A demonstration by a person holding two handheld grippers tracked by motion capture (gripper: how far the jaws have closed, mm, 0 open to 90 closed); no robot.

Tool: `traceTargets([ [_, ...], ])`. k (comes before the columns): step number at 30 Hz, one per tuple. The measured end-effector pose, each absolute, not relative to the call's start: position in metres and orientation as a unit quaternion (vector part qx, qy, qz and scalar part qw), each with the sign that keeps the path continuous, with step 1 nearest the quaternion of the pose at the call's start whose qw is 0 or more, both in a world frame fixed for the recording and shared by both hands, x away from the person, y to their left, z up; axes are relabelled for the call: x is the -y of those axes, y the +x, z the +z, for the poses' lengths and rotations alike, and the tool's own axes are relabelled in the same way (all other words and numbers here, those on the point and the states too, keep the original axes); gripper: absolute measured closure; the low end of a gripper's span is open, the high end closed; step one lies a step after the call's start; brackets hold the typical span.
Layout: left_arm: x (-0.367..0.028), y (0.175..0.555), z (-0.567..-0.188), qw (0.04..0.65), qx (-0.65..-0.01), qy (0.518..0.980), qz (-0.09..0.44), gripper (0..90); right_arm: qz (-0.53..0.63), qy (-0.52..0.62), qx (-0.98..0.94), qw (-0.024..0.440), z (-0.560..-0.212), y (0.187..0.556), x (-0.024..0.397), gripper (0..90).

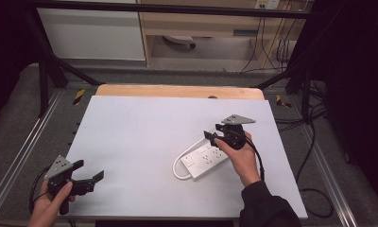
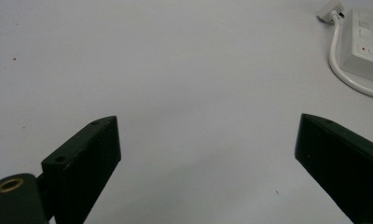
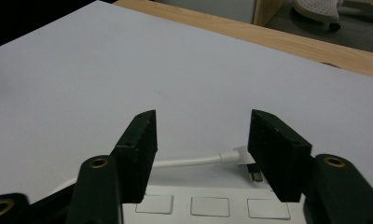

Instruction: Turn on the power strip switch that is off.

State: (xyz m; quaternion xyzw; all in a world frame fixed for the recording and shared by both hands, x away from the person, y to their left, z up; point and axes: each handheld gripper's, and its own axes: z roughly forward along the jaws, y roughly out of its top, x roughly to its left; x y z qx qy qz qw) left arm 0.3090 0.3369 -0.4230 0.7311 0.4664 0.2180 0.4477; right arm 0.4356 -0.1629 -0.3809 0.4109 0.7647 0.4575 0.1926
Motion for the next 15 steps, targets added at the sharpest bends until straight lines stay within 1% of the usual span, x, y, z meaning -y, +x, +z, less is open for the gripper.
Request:
traceTargets([
  [1, -0.337, 0.309, -0.423, 0.448, -0.466, 0.731, 0.218, 6.9, 0.455, 0.413, -0.765, 0.191, -0.383, 0.437, 0.162, 47.2],
  [2, -0.337, 0.309, -0.423, 0.448, -0.466, 0.731, 0.218, 6.9, 0.455, 0.413, -0.765, 0.191, -0.383, 0.437, 0.162, 47.2],
  [7, -0.337, 0.309, -0.423, 0.448, -0.466, 0.731, 0.218, 6.9, 0.445, 0.417, -0.771, 0.185, -0.389, 0.441, 0.159, 55.0],
  [15, -0.336, 0.309, -0.423, 0.447, -0.465, 0.733, 0.216, 6.9, 0.437, 0.416, -0.777, 0.178, -0.396, 0.443, 0.155, 60.1],
])
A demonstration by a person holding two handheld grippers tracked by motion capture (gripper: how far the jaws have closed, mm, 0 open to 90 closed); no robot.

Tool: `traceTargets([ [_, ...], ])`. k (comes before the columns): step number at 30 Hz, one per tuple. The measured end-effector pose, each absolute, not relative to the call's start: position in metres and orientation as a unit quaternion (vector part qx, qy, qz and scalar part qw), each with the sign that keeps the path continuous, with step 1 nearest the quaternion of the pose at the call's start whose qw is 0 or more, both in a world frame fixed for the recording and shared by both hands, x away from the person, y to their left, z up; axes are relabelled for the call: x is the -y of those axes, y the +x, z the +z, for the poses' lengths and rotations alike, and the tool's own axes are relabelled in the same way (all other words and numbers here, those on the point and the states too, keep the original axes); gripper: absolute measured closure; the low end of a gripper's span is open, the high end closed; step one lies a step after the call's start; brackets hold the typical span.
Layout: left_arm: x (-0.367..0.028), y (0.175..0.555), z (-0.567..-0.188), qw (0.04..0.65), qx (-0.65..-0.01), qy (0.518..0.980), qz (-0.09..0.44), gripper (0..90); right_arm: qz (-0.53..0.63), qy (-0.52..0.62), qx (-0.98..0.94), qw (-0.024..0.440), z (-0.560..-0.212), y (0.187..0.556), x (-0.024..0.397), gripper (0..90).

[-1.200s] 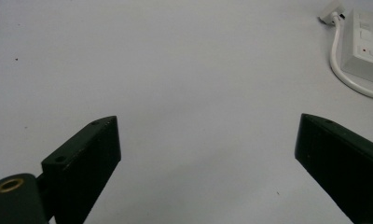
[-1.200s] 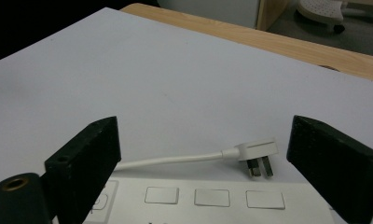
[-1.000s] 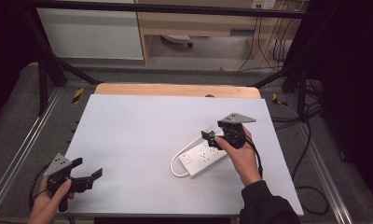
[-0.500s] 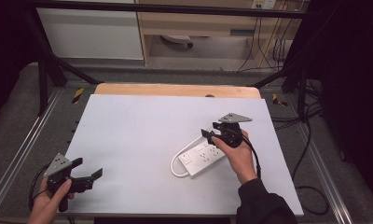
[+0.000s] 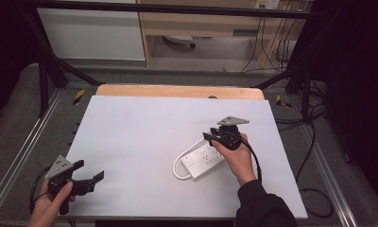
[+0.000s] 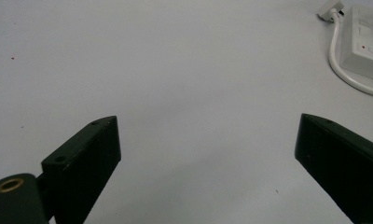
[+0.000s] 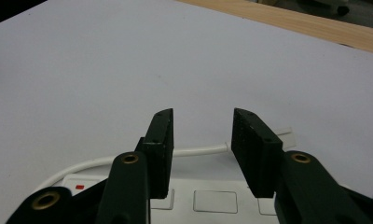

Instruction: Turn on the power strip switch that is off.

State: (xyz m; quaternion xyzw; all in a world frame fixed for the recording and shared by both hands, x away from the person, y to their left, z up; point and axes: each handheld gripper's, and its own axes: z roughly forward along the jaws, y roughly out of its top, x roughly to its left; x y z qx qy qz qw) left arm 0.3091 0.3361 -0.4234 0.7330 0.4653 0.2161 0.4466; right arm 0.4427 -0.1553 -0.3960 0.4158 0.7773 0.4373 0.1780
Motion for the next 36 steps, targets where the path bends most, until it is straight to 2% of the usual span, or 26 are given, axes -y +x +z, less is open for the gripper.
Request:
traceTargets([
  [36, -0.334, 0.31, -0.425, 0.44, -0.462, 0.74, 0.212, 7.0, 0.417, 0.411, -0.792, 0.173, -0.42, 0.44, 0.15, 83.2],
])
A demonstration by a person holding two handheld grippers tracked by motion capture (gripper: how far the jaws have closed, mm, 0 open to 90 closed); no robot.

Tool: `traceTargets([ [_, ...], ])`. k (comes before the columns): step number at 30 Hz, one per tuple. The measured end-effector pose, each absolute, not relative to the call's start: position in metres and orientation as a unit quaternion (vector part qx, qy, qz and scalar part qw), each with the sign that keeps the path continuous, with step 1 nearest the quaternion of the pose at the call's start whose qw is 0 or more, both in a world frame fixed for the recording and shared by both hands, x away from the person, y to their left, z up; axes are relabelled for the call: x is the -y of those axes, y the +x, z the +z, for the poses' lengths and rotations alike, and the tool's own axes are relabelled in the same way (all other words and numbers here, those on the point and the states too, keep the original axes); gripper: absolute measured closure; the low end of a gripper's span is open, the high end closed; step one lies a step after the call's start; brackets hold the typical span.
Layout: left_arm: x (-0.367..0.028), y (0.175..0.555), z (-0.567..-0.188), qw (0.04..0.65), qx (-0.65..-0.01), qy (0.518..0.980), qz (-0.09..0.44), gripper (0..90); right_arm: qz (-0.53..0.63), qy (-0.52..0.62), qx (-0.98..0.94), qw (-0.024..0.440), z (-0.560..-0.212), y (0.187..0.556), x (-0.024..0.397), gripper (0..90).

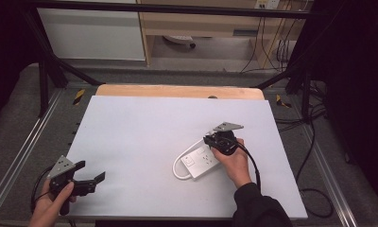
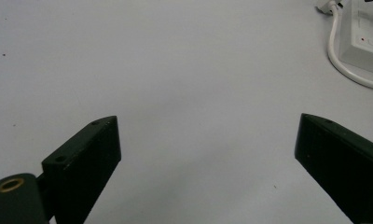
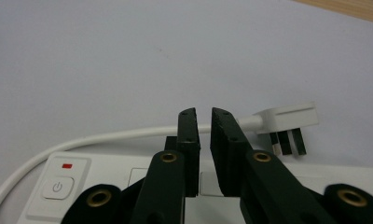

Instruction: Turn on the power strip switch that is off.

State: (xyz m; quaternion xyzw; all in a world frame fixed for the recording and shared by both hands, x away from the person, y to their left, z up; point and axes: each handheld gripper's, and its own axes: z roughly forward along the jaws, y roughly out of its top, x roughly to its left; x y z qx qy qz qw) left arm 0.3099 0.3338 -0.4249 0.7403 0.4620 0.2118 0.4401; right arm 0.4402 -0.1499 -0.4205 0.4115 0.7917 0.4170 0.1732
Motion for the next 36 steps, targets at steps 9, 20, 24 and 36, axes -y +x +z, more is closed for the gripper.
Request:
traceTargets([
  [9, -0.334, 0.31, -0.425, 0.441, -0.462, 0.74, 0.212, 7.0, 0.422, 0.412, -0.789, 0.172, -0.426, 0.435, 0.156, 85.1],
  [20, -0.334, 0.31, -0.424, 0.442, -0.462, 0.739, 0.212, 7.0, 0.426, 0.407, -0.788, 0.18, -0.429, 0.43, 0.158, 89.0],
  [24, -0.334, 0.31, -0.424, 0.442, -0.462, 0.739, 0.212, 7.0, 0.427, 0.407, -0.786, 0.183, -0.431, 0.429, 0.16, 90.0],
  [36, -0.334, 0.31, -0.425, 0.441, -0.461, 0.741, 0.211, 7.0, 0.422, 0.409, -0.788, 0.181, -0.434, 0.428, 0.162, 90.0],
])
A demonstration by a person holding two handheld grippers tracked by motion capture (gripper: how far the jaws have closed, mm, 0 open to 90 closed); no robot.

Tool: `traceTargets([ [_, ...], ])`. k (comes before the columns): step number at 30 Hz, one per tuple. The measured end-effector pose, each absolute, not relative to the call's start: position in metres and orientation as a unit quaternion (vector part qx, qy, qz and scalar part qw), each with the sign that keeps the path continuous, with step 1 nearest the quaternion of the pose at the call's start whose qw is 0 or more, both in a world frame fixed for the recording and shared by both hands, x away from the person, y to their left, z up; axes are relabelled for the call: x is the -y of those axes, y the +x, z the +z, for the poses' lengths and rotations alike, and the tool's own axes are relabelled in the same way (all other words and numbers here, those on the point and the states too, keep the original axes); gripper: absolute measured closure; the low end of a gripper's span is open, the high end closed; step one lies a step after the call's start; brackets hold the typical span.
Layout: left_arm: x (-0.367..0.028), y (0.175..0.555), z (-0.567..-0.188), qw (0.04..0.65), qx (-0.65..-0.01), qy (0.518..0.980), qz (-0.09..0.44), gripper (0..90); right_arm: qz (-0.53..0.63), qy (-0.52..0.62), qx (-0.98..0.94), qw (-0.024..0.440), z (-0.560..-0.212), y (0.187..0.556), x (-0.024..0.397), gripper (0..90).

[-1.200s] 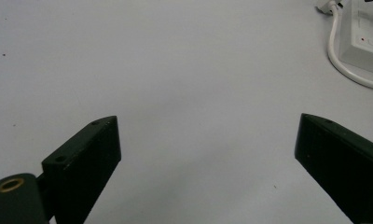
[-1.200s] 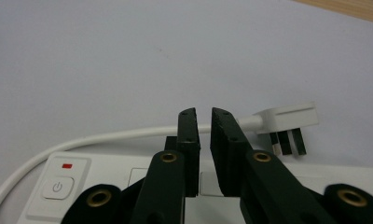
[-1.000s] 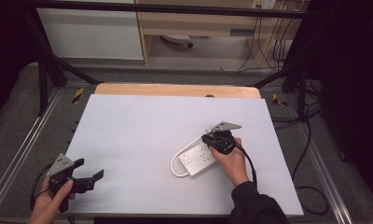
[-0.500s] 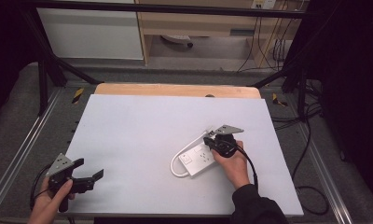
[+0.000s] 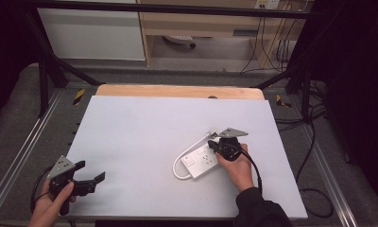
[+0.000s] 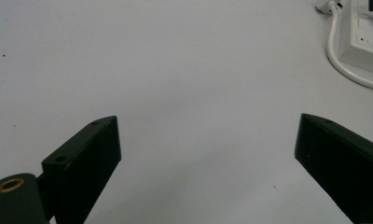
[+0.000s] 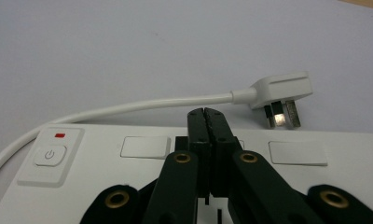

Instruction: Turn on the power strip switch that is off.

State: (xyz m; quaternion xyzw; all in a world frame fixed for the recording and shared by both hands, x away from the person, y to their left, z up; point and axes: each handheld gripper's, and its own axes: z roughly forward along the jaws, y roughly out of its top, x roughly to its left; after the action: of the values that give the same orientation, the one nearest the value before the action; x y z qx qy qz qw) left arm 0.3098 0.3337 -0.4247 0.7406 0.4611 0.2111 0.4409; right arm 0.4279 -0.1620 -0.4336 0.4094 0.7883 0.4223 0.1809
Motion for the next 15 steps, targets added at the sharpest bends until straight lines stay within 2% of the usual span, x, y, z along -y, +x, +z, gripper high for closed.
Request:
traceTargets([
  [15, -0.3336, 0.3098, -0.4249, 0.438, -0.46, 0.743, 0.21, 7.0, 0.418, 0.408, -0.792, 0.177, -0.4374, 0.4286, 0.1575, 90.0],
])
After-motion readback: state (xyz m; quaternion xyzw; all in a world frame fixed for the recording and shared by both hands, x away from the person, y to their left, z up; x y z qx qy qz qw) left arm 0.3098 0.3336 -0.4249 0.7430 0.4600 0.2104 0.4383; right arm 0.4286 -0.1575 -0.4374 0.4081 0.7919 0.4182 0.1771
